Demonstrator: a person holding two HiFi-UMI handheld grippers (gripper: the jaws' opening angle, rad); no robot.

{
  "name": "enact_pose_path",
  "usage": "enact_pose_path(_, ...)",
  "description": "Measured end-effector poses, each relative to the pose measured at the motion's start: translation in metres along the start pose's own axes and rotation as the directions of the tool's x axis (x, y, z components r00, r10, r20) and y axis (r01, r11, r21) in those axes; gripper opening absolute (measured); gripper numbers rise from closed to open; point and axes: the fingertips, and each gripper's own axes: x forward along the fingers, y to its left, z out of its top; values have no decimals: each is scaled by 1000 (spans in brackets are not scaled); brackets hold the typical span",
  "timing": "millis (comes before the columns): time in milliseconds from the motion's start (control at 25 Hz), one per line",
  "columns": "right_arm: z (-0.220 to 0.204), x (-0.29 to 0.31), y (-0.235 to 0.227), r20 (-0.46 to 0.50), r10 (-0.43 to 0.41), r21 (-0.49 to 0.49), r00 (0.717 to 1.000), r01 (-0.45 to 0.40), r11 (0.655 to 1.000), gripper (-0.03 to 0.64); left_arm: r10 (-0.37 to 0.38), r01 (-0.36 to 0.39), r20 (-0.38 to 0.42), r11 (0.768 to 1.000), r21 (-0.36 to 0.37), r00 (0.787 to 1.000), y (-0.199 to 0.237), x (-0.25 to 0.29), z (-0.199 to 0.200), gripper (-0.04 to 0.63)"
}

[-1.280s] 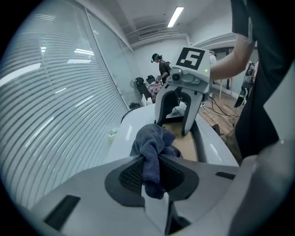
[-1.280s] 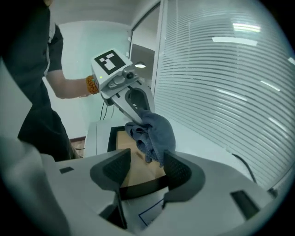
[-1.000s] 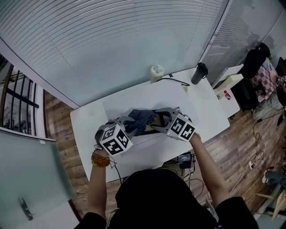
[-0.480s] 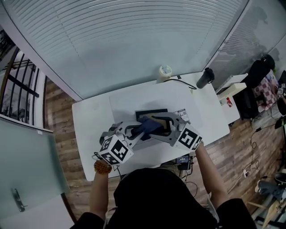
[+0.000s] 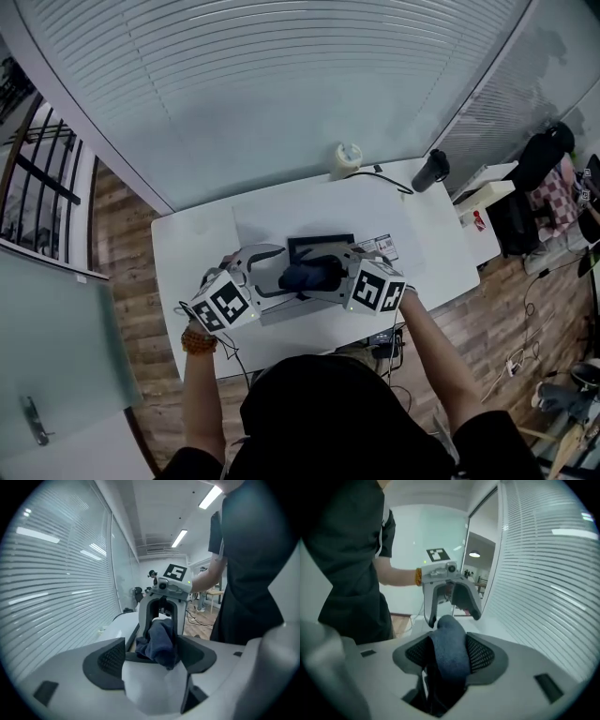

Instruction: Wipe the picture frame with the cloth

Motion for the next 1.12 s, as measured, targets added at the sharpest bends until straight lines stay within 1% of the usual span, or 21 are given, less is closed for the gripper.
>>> enact_pose_path(40, 6, -1, -1, 38, 9, 32, 999, -10, 999, 199, -43, 43, -21, 999, 1, 999, -1, 3, -4, 341)
enact_pose_path(80, 8, 0, -4, 46, 11, 56, 999, -13, 998, 199, -80, 81, -54, 997, 10, 995, -2, 6, -8, 352)
enact_pose_path(120, 5, 3, -6, 17, 7, 62, 1000, -8, 998, 199, -109, 112, -97, 993, 26, 989, -2, 10, -12, 360)
enact_pose_path(160, -3, 8, -8, -40, 2, 49, 999, 0, 999, 194, -126, 134, -141, 990, 45, 982, -2, 14, -16, 362)
enact_pose_path(200, -11, 12, -9, -96, -2, 29, 995, 5, 1000, 162, -135, 148, -176, 987, 62, 975, -2, 18, -19, 362)
enact_pose_path(240, -16, 13, -9, -131, -8, 19, 991, 11, 1000, 138, -136, 154, -201, 985, 76, 970, -2, 22, -19, 362)
enact_pose_path(320, -20, 7, -11, -157, -32, 20, 987, 36, 999, 112, -120, 146, -230, 984, 101, 966, -2, 29, -17, 362)
enact_pose_path(400, -25, -3, -13, -174, -65, 8, 983, 68, 998, 101, -103, 136, -244, 983, 121, 964, -2, 34, -18, 362)
enact_pose_path(520, -37, -14, -12, -187, -76, 23, 979, 82, 996, 89, -105, 132, -232, 986, 103, 967, -5, 41, -22, 362)
enact_pose_path(600, -45, -24, -10, -188, -74, 43, 979, 83, 996, 89, -90, 121, -255, 987, 109, 963, -6, 44, -27, 362)
enact_pose_path(640, -46, -30, -11, -182, -77, 50, 980, 88, 995, 89, -78, 111, -260, 987, 114, 963, -6, 46, -28, 362)
enact_pose_path(720, -45, -44, -13, -124, -99, 91, 987, 110, 990, 89, -43, 71, -231, 991, 114, 972, -2, 47, -21, 362)
enact_pose_path(800, -46, -62, -23, -49, -163, 190, 985, 169, 967, 89, -3, 16, -164, 997, 79, 987, 4, 44, -9, 362)
enact_pose_path(840, -50, -72, -31, -41, -212, 247, 976, 215, 945, 89, 7, -3, -120, 999, 39, 993, 7, 42, -4, 362)
enact_pose_path(880, -58, -80, -39, -58, -260, 296, 964, 265, 918, 87, 11, -12, -80, 1000, -10, 997, 10, 42, -1, 362)
enact_pose_path(920, -68, -85, -44, -93, -296, 330, 951, 310, 892, 87, 8, -11, -57, 999, -50, 998, 12, 43, -1, 365)
enact_pose_path(960, -79, -88, -47, -134, -320, 350, 938, 347, 870, 87, 0, -4, -56, 998, -67, 998, 12, 46, -3, 370)
enact_pose_path(1040, -92, -90, -51, -195, -355, 368, 914, 404, 838, 87, -22, 19, -87, 999, -40, 996, 11, 55, -5, 382)
enact_pose_path(1120, -93, -97, -57, -208, -405, 399, 891, 455, 796, 89, -49, 49, -110, 999, -1, 993, 8, 64, 0, 387)
